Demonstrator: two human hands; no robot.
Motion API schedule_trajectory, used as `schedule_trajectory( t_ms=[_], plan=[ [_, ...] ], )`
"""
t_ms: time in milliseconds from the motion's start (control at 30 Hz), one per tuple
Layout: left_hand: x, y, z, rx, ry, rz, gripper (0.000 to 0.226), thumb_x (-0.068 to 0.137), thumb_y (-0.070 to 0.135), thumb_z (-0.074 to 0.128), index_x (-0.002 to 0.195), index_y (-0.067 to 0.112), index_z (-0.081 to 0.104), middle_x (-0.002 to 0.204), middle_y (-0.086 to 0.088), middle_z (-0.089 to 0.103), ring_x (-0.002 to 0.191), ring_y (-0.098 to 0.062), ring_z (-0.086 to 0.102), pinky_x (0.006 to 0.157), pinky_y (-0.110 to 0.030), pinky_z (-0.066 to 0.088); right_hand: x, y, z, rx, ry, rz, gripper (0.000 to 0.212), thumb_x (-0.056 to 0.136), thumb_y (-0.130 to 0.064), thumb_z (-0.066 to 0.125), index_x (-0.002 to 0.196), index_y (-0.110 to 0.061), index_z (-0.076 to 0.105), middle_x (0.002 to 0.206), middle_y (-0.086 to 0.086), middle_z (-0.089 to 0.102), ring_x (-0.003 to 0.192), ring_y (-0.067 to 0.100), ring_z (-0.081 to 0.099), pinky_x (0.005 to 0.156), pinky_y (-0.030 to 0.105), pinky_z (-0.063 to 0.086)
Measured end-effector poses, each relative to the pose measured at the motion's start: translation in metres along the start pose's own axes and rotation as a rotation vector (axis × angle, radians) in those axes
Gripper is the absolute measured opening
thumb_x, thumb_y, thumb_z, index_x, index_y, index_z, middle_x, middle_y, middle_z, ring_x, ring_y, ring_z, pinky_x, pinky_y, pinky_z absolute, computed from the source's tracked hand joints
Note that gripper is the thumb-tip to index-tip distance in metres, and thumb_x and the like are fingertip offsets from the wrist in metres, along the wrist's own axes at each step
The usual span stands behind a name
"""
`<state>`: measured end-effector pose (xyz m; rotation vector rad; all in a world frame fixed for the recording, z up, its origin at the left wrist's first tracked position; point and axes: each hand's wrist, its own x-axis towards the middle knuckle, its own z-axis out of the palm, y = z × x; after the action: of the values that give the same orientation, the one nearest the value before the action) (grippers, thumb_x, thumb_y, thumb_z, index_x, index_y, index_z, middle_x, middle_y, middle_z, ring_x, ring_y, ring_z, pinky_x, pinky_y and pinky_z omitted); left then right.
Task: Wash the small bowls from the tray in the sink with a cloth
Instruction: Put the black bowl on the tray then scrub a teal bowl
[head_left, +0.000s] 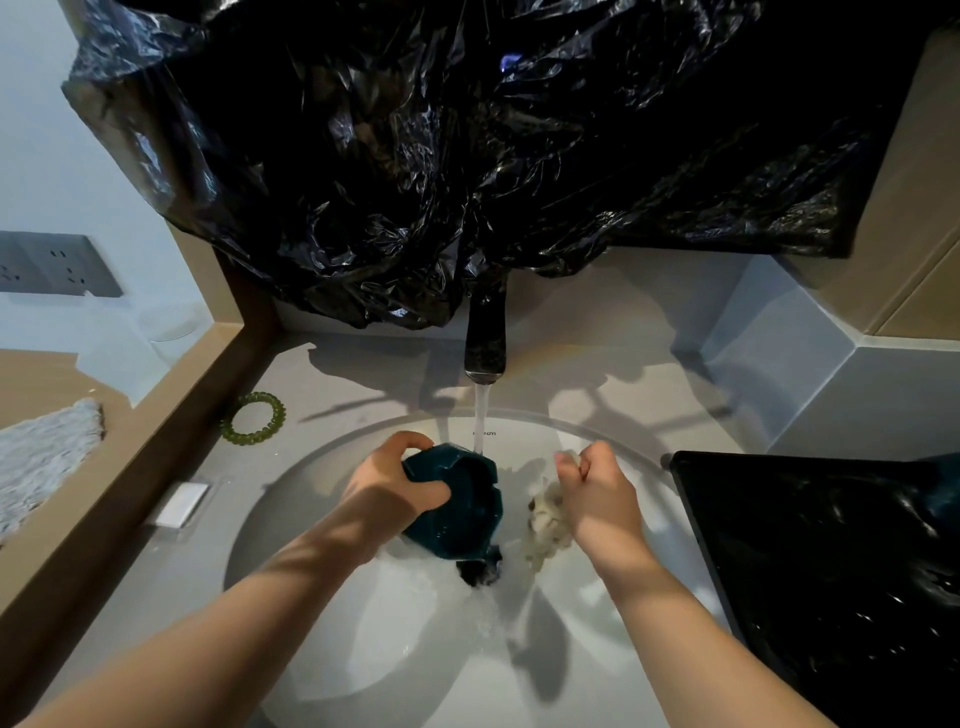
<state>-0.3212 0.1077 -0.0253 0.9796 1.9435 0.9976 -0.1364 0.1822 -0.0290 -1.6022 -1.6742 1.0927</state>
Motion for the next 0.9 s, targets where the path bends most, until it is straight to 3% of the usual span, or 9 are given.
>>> schedule_trajectory(
  t_ms=[200, 333, 400, 467, 533, 600, 700, 800, 900],
  plan=[
    [0.007, 0.008, 0.011, -0.110, -0.098, -0.068, 0.033, 0.075, 0.010, 0.072, 0.095, 0.030, 0.055, 0.098, -0.017, 0.064, 0.086, -0.034, 0.065, 0.075, -0.041, 0.058, 0.008, -0.022, 0.023, 0.309, 0.066, -0.098, 0.028, 0.095, -0.025, 0.050, 0.073, -0.019, 0.033, 0.070, 0.000, 0.040, 0.064, 0.016, 0.038, 0.058, 0.027, 0.034],
    [0.008, 0.009, 0.015, -0.101, -0.178, -0.127, 0.030, 0.075, 0.014, 0.072, 0.094, 0.031, 0.055, 0.103, -0.015, 0.061, 0.089, -0.030, 0.062, 0.073, -0.035, 0.056, 0.011, -0.038, 0.028, 0.521, 0.107, -0.227, 0.015, 0.093, -0.023, 0.054, 0.081, -0.025, 0.047, 0.104, -0.011, 0.052, 0.088, 0.004, 0.051, 0.075, 0.009, 0.039],
    [0.008, 0.004, 0.015, -0.104, -0.178, -0.151, 0.035, 0.067, 0.023, 0.073, 0.096, 0.031, 0.056, 0.105, -0.015, 0.061, 0.092, -0.031, 0.062, 0.077, -0.036, 0.055, 0.012, -0.045, 0.028, 0.551, -0.012, -0.261, 0.009, 0.093, -0.024, 0.054, 0.087, -0.030, 0.051, 0.102, -0.016, 0.052, 0.089, 0.000, 0.051, 0.079, 0.007, 0.039],
    [0.010, -0.001, 0.016, -0.150, -0.150, -0.198, 0.037, 0.069, 0.019, 0.074, 0.101, 0.027, 0.057, 0.103, -0.017, 0.062, 0.093, -0.034, 0.062, 0.083, -0.042, 0.056, 0.012, -0.048, 0.028, 0.473, -0.233, -0.201, 0.009, 0.094, -0.028, 0.052, 0.086, -0.028, 0.056, 0.086, -0.012, 0.056, 0.079, 0.004, 0.054, 0.073, 0.014, 0.044],
    [0.011, -0.005, 0.017, -0.265, -0.097, -0.267, 0.032, 0.076, 0.008, 0.072, 0.101, 0.021, 0.058, 0.097, -0.018, 0.065, 0.090, -0.035, 0.065, 0.085, -0.048, 0.055, 0.011, -0.043, 0.032, 0.388, -0.407, -0.086, 0.026, 0.097, -0.030, 0.047, 0.078, -0.021, 0.062, 0.075, -0.013, 0.061, 0.070, 0.002, 0.057, 0.063, 0.013, 0.044],
    [0.009, -0.007, 0.017, -0.386, -0.074, -0.302, 0.029, 0.078, 0.002, 0.071, 0.099, 0.016, 0.058, 0.087, -0.016, 0.067, 0.081, -0.033, 0.067, 0.082, -0.048, 0.056, 0.011, -0.032, 0.039, 0.382, -0.350, -0.010, 0.031, 0.097, -0.028, 0.048, 0.074, -0.018, 0.066, 0.082, -0.015, 0.067, 0.082, 0.003, 0.061, 0.069, 0.014, 0.046],
    [0.008, -0.010, 0.015, -0.420, -0.056, -0.269, 0.029, 0.079, 0.000, 0.069, 0.098, 0.019, 0.058, 0.083, -0.011, 0.068, 0.071, -0.027, 0.067, 0.074, -0.040, 0.058, 0.016, -0.022, 0.042, 0.340, -0.221, -0.006, 0.009, 0.088, -0.017, 0.063, 0.087, -0.020, 0.054, 0.096, -0.004, 0.063, 0.087, 0.015, 0.062, 0.079, 0.027, 0.051],
    [0.007, -0.006, 0.011, -0.379, -0.033, -0.201, 0.038, 0.078, 0.001, 0.070, 0.108, 0.019, 0.057, 0.095, -0.015, 0.068, 0.078, -0.028, 0.068, 0.068, -0.034, 0.057, 0.022, -0.018, 0.039, 0.055, -0.372, 0.085, 0.036, 0.081, -0.017, 0.071, 0.098, -0.022, 0.040, 0.104, 0.003, 0.055, 0.091, 0.022, 0.057, 0.084, 0.033, 0.048],
    [0.007, 0.002, 0.007, -0.293, -0.013, -0.109, 0.045, 0.064, 0.014, 0.073, 0.103, 0.025, 0.056, 0.096, -0.016, 0.068, 0.083, -0.032, 0.069, 0.076, -0.042, 0.059, 0.017, -0.018, 0.036, -0.098, -0.544, 0.227, 0.029, 0.088, -0.018, 0.061, 0.106, -0.023, 0.038, 0.105, 0.007, 0.060, 0.093, 0.022, 0.058, 0.078, 0.027, 0.043]
  ],
)
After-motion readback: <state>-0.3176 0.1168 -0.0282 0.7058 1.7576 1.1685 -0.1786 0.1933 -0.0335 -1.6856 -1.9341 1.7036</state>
